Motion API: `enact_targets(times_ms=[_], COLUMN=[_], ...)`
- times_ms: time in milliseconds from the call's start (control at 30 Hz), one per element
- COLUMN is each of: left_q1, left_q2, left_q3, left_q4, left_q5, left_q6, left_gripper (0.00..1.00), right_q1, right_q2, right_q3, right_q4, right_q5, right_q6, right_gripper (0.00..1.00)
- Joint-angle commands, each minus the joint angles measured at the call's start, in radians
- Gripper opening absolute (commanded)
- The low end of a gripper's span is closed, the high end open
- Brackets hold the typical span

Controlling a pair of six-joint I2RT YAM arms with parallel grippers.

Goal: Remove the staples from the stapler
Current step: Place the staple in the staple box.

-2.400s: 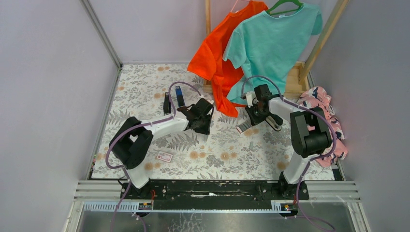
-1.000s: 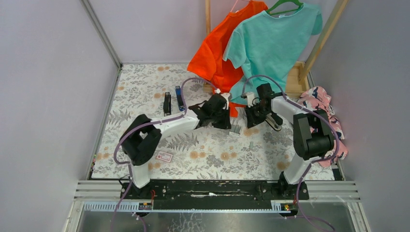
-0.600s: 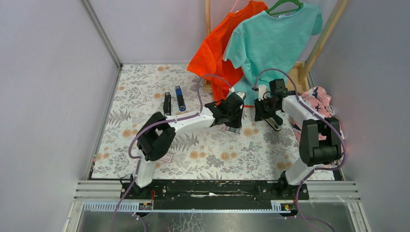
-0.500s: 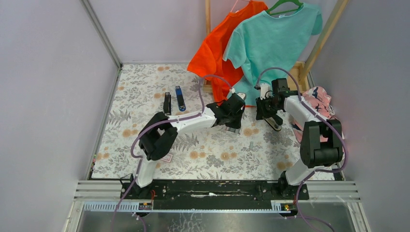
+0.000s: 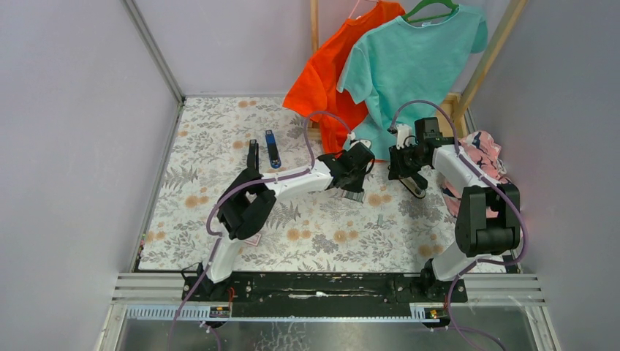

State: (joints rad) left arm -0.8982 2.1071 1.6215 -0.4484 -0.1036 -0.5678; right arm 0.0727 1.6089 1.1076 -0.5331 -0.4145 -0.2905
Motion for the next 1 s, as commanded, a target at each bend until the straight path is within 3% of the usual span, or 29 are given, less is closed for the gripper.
enact_targets(times_ms=[0,967], left_q1=[-0.014,-0.015], left_q2=[0.025,0.079], left_q3=[0.057,0.106], left_q4=[-0.024,-0.064], left_q5=[-0.039,-0.058], left_q6=[-0.010,0.005], left_gripper=[0.10,0.11], right_q1=[-0.012,-0.019], right_q2=[-0.049,-0.047], right_q3=[0.034,0.033], right_q4=[-0.007,-0.010], right_q5=[-0.040,-0.069], right_q6=[0.007,0.001], right_gripper=[0.23,0.23])
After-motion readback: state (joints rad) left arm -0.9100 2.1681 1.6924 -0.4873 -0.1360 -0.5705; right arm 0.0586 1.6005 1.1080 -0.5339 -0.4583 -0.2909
